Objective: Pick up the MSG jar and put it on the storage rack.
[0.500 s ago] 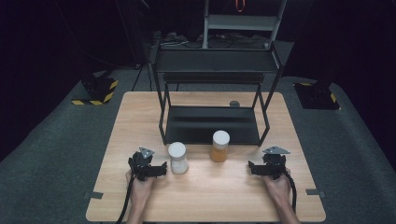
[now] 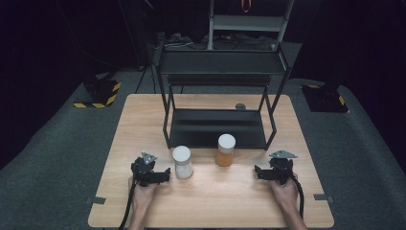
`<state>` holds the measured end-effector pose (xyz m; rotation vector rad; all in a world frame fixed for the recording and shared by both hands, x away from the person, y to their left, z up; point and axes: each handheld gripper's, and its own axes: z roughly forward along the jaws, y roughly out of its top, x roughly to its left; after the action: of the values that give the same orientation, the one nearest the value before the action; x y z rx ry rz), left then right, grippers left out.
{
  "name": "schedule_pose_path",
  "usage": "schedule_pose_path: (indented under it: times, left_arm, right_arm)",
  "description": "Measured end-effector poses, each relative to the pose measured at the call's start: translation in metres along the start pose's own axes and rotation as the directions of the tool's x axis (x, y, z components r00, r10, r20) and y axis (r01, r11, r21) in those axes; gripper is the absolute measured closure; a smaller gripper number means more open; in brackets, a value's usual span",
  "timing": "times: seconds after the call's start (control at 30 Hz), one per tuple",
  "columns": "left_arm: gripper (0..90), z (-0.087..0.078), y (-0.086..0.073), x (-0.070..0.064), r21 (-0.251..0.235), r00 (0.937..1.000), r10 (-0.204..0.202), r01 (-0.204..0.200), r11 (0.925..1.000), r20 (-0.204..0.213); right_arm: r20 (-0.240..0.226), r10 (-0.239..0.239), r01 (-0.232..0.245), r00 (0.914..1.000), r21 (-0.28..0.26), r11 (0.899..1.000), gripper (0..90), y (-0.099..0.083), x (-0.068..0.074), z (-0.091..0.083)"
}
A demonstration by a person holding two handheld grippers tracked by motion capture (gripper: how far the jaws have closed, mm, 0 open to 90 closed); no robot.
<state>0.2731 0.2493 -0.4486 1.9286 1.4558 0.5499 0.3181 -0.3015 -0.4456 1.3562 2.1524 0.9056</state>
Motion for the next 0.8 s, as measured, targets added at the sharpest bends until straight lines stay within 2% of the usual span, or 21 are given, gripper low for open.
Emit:
schedule_pose_path:
  times: [0.03,0.13,0.3,0.53,0.67,0.8]
  left_arm:
    - [0.2,-0.004,-0.002,0.003,0.002,0.9999,0.001,-0.001,1.0000,0.017]
    - [0.2,-0.010,-0.004,0.004,-0.003,0.9996,0.010,-0.010,0.9999,0.028]
    - [0.2,-0.020,-0.011,0.007,-0.022,0.9967,0.037,-0.036,0.9991,0.072]
    - [0.2,-0.026,-0.019,0.010,-0.044,0.9853,0.072,-0.065,0.9969,0.155]
    - [0.2,-0.025,-0.020,0.006,-0.042,0.9795,0.099,-0.093,0.9948,0.176]
    - [0.2,-0.022,-0.021,0.000,-0.046,0.9764,0.111,-0.105,0.9935,0.185]
  right_arm:
    - [0.000,0.000,0.000,1.0000,0.000,1.000,3.0,0.000,0.000,0.000]
    - [0.000,0.000,0.000,1.0000,0.000,1.000,3.0,0.000,0.000,0.000]
    - [0.000,0.000,0.000,1.0000,0.000,1.000,3.0,0.000,0.000,0.000]
    - [0.000,0.000,0.000,1.0000,0.000,1.000,3.0,0.000,0.000,0.000]
    - [0.000,0.000,0.000,1.0000,0.000,1.000,3.0,0.000,0.000,0.000]
    - [0.000,0.000,0.000,1.0000,0.000,1.000,3.0,0.000,0.000,0.000]
